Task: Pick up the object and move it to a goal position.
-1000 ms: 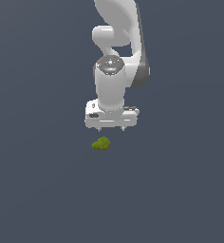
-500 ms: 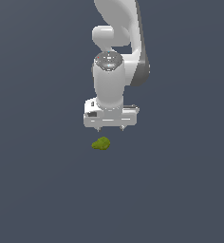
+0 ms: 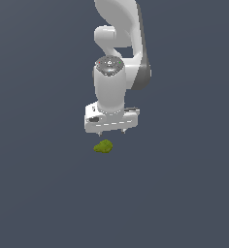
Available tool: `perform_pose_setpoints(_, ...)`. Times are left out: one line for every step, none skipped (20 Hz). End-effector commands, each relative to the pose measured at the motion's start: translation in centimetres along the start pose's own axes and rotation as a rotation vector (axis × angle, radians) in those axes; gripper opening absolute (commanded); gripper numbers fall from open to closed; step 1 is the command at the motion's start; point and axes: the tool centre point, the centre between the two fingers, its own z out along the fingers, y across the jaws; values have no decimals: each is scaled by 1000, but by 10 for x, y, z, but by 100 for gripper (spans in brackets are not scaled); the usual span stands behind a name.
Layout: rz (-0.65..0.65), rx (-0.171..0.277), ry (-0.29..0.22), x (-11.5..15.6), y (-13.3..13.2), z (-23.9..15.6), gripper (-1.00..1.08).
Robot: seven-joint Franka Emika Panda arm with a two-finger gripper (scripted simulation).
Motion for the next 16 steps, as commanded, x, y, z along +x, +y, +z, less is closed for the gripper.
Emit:
perform_pose_setpoints(-44,-2,-2,-1,2,4,100)
perform_pose_setpoints(-65,-2,-3,-1,3,5,100)
perform_pose_setpoints(-87,-3,-4,-2,5,7,100)
perform_pose_setpoints(-110,-4,-5,-2,6,9,100)
perform_pose_setpoints(-135,-4,-6,-3,7,11,100)
perform_pose_setpoints(-161,-5,-7,-3,8,13,100)
perform_pose_setpoints(-188,-5,-8,-4,9,15,100)
perform_pose_setpoints(-214,-6,-9,-4,11,17,100)
perform_pose_setpoints(-241,-6,-10,-5,12,20,100)
perform_pose_setpoints(-268,-6,-11,-5,13,22,100)
perform_pose_setpoints(-294,-7,-12,-6,14,24,100)
perform_pose_setpoints(-321,-7,-12,-6,16,26,100)
perform_pose_setpoints(-348,-7,-13,-7,17,28,100)
perform_pose_setpoints(-375,-7,-14,-7,18,30,100)
perform_pose_setpoints(-401,-7,-15,-8,19,32,100)
perform_pose_setpoints(-428,-7,-16,-8,20,34,100)
